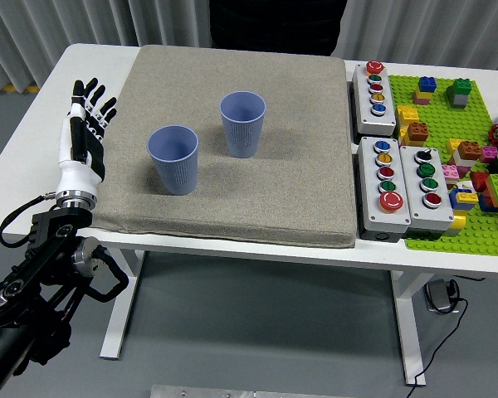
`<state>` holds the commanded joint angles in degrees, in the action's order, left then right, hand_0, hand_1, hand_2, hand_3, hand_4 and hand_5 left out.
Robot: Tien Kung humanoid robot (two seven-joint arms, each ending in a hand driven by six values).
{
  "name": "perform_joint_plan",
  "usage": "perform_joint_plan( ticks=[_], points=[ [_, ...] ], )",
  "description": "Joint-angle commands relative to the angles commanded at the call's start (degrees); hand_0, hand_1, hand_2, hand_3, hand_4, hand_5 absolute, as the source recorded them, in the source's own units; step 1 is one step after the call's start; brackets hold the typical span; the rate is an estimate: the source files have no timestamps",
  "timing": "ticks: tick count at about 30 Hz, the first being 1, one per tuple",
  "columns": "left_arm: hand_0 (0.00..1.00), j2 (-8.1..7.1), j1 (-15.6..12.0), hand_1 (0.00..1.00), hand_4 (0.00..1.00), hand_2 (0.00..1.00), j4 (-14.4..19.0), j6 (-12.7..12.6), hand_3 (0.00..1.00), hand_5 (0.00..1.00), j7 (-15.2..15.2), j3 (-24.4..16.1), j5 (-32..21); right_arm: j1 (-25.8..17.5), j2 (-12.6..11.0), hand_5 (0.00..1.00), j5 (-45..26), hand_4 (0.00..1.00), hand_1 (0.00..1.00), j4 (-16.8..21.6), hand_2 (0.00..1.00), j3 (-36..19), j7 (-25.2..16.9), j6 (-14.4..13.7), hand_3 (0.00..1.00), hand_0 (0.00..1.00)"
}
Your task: Pick cup pour cup place
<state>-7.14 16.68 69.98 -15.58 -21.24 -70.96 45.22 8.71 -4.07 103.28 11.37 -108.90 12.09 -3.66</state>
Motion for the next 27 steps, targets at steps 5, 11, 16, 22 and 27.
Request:
perform_joint_plan(
  ticks=[5, 11, 16, 22, 27],
  points=[
    [0.851, -0.03, -0.08, 0.841, 0.750, 0.932, 0.06, -0.03, 0.900, 0.998, 0.05, 0.15, 0.08, -0.13, 0.06, 0.306, 0.01, 0.015, 0.703, 0.02, 0.646, -0.01, 0.03, -0.02, 0.626, 0.700],
    [0.851, 0.06, -0.13, 0.841, 0.749, 0.931, -0.04, -0.12, 0.900, 0.998, 0.20, 0.44, 0.11, -0.43, 0.09, 0.306, -0.29, 0.016, 0.703, 0.02, 0.646, 0.15, 0.02, -0.06, 0.626, 0.700],
    [0.850, 0.17, -0.48, 0.841, 0.752, 0.929, 0.43, -0.26, 0.900, 0.998, 0.24, 0.31, 0.47, -0.54, 0.25, 0.304, -0.39, 0.017, 0.703, 0.10, 0.646, 0.35, 0.26, -0.07, 0.627, 0.700],
    [0.850, 0.28, -0.56, 0.840, 0.753, 0.929, 0.56, -0.41, 0.900, 0.998, 0.41, 0.10, 1.65, -0.16, 0.06, 0.305, -0.81, 0.017, 0.703, 0.04, 0.646, 0.70, 0.14, 0.00, 0.627, 0.700],
    [0.850, 0.37, -0.48, 0.840, 0.753, 0.931, 0.50, -0.42, 0.900, 0.998, 0.43, 0.23, 1.76, -0.07, 0.05, 0.306, -1.32, 0.017, 0.704, 0.06, 0.646, 0.91, 0.20, -0.12, 0.627, 0.700]
  ],
)
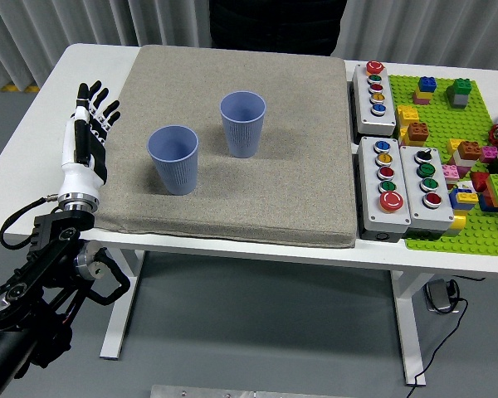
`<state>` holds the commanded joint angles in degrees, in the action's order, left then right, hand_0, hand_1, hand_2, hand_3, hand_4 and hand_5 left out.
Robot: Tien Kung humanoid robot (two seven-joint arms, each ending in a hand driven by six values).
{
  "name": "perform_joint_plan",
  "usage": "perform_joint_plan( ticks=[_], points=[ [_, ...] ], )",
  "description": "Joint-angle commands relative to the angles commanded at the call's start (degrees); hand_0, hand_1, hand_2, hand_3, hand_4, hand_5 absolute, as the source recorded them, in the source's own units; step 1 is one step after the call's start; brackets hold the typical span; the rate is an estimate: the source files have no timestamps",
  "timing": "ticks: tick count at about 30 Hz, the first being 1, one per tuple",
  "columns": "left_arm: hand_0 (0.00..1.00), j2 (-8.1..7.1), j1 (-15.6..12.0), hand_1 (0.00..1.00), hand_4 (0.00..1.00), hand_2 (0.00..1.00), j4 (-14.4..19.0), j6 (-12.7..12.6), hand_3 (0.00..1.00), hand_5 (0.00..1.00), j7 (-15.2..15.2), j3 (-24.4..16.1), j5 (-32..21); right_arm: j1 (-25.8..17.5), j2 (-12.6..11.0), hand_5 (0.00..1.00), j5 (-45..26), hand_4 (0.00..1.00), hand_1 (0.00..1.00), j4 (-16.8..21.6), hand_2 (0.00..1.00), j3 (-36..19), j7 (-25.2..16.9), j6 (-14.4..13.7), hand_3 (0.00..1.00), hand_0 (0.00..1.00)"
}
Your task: Pick cup pour cup place
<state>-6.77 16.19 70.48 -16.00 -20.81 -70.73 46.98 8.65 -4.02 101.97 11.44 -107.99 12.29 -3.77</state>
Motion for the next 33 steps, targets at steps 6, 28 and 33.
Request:
perform_joint_plan(
  ticks=[6, 28, 33],
  points=[
    [0.849, -0.07, 0.25, 0.840, 0.754, 0.930, 0.22, -0.22, 0.900, 0.998, 0.19, -0.21, 0.66, 0.31, 0.04, 0.306, 0.84, 0.017, 0.703, 0.08, 0.647, -0.69, 0.09, -0.06, 0.627, 0.700],
    [0.848, -0.13, -0.11, 0.840, 0.757, 0.928, 0.48, -0.30, 0.900, 0.998, 0.23, -0.40, 0.78, 0.25, 0.14, 0.318, 1.08, 0.012, 0.702, 0.17, 0.646, -1.36, 0.08, -0.27, 0.627, 0.700],
    [0.848, -0.19, -0.28, 0.840, 0.757, 0.928, 0.51, -0.32, 0.900, 0.998, 0.25, -0.87, 0.70, 0.16, 0.44, 0.318, 1.85, 0.012, 0.702, 0.19, 0.646, -1.76, 0.16, -0.25, 0.627, 0.700]
  ],
)
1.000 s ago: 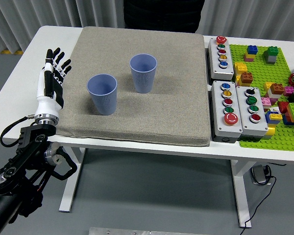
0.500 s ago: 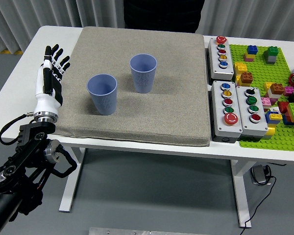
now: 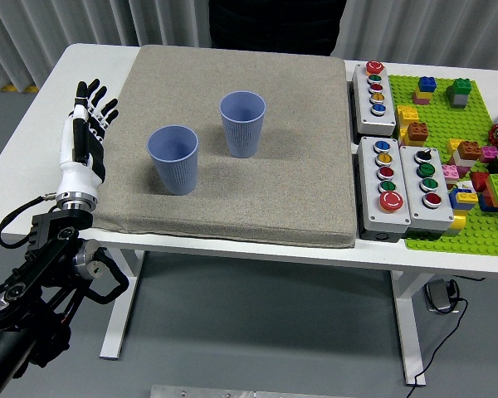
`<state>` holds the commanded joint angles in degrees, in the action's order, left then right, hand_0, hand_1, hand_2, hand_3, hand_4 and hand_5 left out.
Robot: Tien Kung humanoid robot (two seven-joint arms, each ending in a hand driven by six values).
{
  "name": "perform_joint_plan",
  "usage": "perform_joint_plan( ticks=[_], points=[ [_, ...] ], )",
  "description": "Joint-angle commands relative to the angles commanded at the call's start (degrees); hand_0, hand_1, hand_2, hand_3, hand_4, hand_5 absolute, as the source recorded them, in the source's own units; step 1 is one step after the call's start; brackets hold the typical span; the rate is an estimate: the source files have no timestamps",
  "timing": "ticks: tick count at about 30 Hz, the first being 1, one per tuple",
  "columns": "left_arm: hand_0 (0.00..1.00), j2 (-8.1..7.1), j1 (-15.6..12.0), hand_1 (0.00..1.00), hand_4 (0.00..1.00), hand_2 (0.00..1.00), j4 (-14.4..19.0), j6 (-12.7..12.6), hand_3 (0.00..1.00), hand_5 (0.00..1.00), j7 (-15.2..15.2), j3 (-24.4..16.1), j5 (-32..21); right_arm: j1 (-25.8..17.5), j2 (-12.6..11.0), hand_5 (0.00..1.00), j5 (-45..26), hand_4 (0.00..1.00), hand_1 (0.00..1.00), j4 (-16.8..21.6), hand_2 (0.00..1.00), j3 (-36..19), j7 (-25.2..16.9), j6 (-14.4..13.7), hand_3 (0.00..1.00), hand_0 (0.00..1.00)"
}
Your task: Pick cup pour cup place
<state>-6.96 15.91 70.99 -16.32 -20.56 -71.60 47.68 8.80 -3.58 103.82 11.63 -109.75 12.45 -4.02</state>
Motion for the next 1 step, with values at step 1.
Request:
perform_joint_plan(
  ticks=[1],
  points=[
    [0.848, -0.02, -0.05, 0.840, 0.757, 0.928, 0.01, 0.00, 0.900, 0.998, 0.00, -0.01, -0.01, 0.00, 0.01, 0.318, -0.01, 0.012, 0.702, 0.00, 0.646, -0.01, 0.01, 0.00, 0.627, 0.700]
  ],
)
